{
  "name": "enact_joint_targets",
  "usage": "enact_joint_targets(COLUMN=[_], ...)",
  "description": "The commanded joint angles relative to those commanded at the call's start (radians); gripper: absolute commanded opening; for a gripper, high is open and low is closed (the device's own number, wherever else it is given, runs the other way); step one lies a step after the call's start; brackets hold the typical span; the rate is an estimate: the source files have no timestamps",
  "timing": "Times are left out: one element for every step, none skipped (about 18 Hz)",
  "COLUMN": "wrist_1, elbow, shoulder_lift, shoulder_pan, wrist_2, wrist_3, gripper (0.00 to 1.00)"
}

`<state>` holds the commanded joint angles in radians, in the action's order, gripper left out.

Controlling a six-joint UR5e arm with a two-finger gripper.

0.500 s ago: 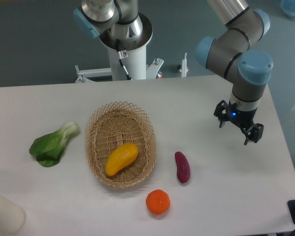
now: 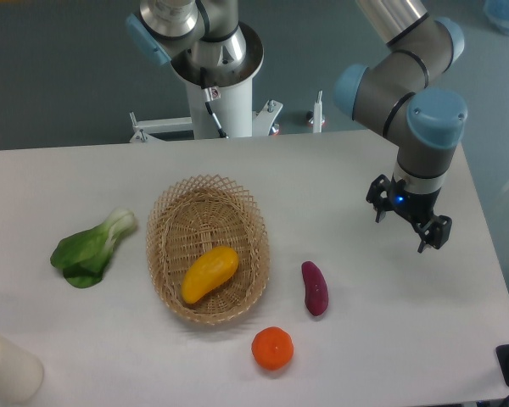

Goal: Pick up the mango from the basket
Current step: 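Move the open gripper from beside the table over the wicker basket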

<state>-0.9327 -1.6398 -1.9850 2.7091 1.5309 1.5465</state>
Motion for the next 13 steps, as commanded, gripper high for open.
enact_joint_targets(wrist_1=[0.0,0.0,0.0,-0.002,-0.006,-0.014,-0.014,-0.014,-0.014,-0.014,-0.014,-0.014,-0.014], elbow=[0.0,0.0,0.0,0.002,0.0,-0.002,-0.002,0.002,0.003,0.003,0.003,0.003,0.003], shoulder_lift=[0.002,0.002,0.003,0.008,0.012,0.02,0.023,0.023,0.025,0.026,0.026,0.026,0.025], shoulder_pan=[-0.017,-0.026,-0.04,-0.057,-0.06,-0.072,-0.092,-0.109,-0.129,-0.146,-0.16,-0.188,-0.205], wrist_2=[-0.006,-0.011,-0.008,0.003,0.002,0.002,0.002,0.0,0.0,-0.003,-0.008,-0.017,-0.037], wrist_3=[-0.05,-0.08,-0.098,-0.114,-0.117,-0.13,-0.172,-0.215,-0.251,-0.272,-0.299,-0.365,-0.414], gripper=[1.0,1.0,1.0,1.0,1.0,1.0,1.0,1.0,1.0,1.0,1.0,1.0,1.0])
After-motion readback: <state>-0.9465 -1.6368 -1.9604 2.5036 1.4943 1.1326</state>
